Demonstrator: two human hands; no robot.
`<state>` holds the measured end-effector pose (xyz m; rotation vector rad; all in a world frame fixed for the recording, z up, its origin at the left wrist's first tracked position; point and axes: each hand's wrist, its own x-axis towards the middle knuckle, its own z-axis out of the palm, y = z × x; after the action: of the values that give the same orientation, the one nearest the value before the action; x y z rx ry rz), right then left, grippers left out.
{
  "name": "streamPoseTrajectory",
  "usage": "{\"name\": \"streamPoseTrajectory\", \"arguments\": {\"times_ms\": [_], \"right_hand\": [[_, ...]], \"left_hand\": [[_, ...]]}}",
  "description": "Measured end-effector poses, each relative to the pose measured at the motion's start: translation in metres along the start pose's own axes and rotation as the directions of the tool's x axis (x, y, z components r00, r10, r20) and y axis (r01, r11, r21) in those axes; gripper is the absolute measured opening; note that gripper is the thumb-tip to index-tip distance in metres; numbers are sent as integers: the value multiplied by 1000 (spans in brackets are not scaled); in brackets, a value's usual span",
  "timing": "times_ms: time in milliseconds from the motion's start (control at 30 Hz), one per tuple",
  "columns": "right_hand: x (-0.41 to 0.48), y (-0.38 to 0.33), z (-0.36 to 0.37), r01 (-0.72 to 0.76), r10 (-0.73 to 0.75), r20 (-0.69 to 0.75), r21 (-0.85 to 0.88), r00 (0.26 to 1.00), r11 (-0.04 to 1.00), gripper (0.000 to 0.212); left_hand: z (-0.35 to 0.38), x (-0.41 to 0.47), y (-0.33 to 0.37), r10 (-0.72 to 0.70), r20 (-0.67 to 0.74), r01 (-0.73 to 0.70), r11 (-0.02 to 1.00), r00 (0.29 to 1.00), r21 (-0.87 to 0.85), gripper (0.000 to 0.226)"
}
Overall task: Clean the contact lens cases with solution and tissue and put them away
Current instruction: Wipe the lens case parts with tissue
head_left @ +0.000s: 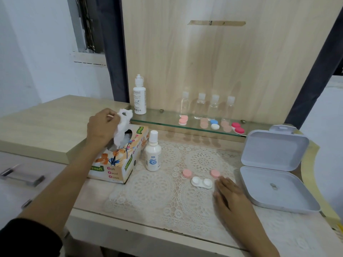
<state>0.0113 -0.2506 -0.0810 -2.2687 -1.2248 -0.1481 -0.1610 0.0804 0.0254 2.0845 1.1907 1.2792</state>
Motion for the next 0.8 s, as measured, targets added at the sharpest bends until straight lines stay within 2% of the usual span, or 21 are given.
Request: {"name": "streamPoseTrajectory", "arguments": {"times_ms": [67, 167, 300, 367, 467, 533, 633, 800], "right_hand": [[1, -1, -1, 1, -1, 5, 5, 1000, 1000, 39], [1, -2, -2, 16, -16, -5, 6, 1000, 1000, 39], [0, -2, -1, 10, -10, -3, 18, 1000, 1000, 41], [0, -3, -4, -12, 12, 5, 74, 1000, 997, 43], [3, -2, -10, -38, 42, -14, 210, 999, 977, 46], [6, -1, -12, -47, 51, -10, 245, 999, 968, 47], [13, 2, -8, -57, 59, -2, 185, 998, 981, 49], [18, -4, -2, -38, 42, -65, 63, 997, 997, 35]], "left_hand": [[-2, 0, 6, -75, -11, 73, 984, 997, -160, 22], [-8, -9, 23, -112, -67, 85, 943, 992, -321, 21], [-18, -34, 49, -77, -164, -18, 859, 983, -512, 10], [-23, -54, 63, 3, -186, -107, 828, 983, -550, 12], [-23, -92, 81, 202, -180, -266, 830, 963, -490, 14], [-12, -116, 90, 317, -115, -334, 831, 941, -444, 11], [18, -142, 89, 426, 53, -380, 852, 903, -361, 10], [76, -167, 61, 570, 345, -570, 814, 746, -112, 26]]}}
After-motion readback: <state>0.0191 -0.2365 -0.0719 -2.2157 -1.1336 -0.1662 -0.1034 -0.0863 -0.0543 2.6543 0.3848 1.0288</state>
